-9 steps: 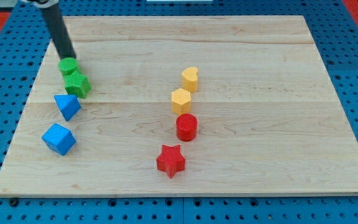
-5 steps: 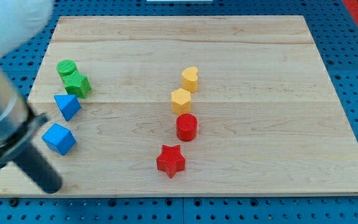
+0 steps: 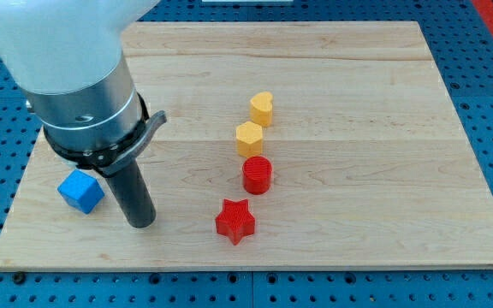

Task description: Move the blue cube to the top center of the board

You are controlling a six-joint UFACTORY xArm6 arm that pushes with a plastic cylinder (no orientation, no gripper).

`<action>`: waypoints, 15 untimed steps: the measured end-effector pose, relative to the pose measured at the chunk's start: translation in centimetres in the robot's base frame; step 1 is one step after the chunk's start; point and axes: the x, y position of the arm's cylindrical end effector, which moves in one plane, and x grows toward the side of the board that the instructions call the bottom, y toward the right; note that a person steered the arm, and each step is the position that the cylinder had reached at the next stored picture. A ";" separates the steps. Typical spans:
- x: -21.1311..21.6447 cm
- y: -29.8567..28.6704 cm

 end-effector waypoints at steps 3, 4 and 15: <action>-0.6 2.2; 1.9 -2.5; -16.2 -7.6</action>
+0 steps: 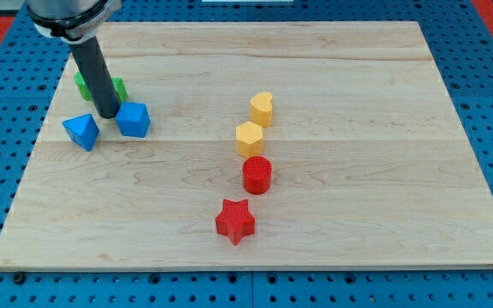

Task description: Move the blue cube to the top center of the board

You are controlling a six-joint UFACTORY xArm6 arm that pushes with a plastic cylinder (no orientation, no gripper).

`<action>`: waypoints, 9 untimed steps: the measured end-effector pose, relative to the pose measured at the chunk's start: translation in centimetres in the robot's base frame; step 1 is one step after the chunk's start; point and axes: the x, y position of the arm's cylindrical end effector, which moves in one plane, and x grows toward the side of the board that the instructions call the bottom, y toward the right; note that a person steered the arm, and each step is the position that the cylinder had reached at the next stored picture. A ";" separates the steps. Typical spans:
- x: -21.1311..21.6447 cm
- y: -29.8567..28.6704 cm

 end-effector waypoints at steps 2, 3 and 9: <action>1.4 6.9; 4.8 12.1; -16.1 17.2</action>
